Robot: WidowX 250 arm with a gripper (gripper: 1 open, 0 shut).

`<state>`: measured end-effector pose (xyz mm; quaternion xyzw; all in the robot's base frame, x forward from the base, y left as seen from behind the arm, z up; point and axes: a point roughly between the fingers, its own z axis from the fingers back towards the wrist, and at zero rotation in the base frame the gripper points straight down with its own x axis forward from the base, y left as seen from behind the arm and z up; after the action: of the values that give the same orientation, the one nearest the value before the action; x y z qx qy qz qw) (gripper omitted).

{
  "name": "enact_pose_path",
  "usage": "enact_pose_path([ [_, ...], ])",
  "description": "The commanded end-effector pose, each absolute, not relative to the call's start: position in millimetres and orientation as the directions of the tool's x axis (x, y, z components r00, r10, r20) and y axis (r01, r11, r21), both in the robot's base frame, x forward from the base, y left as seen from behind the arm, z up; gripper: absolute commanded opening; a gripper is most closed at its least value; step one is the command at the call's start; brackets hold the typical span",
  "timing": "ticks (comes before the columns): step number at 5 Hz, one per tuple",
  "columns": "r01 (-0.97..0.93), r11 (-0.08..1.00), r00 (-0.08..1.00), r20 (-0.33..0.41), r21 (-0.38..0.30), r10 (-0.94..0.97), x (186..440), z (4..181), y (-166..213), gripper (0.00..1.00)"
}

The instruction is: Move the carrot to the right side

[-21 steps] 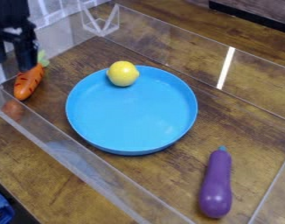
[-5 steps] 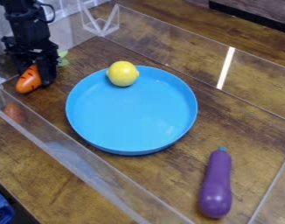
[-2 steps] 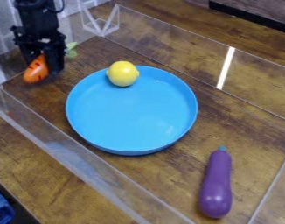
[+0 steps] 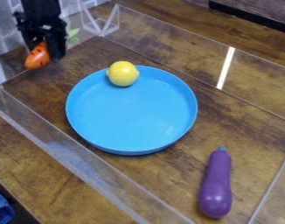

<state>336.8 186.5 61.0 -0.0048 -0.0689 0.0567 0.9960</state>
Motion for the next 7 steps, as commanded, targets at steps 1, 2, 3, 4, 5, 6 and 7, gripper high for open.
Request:
enact_pose_path([
  [1,-0.076,0.996,0.973,0.223,0.041,0.065,356.0,91.0,187.6,0.00],
  [2,-0.064,0.996,0.974,0.222,0.055,0.050,363.1,84.9,186.8,0.00],
  [3,-0.053,0.996,0.975,0.218,0.073,0.036,367.1,76.1,186.9,0.00],
  [4,-0.044,0.996,0.975,0.219,0.079,0.026,373.2,69.7,186.7,0.00],
  [5,-0.028,0.996,0.975,0.221,0.085,0.009,380.6,64.2,187.0,0.00],
  [6,-0.015,0.995,0.975,0.224,0.097,-0.007,383.6,59.0,186.9,0.00],
  [7,0.004,0.993,0.973,0.229,0.114,-0.030,387.3,56.7,184.9,0.00],
])
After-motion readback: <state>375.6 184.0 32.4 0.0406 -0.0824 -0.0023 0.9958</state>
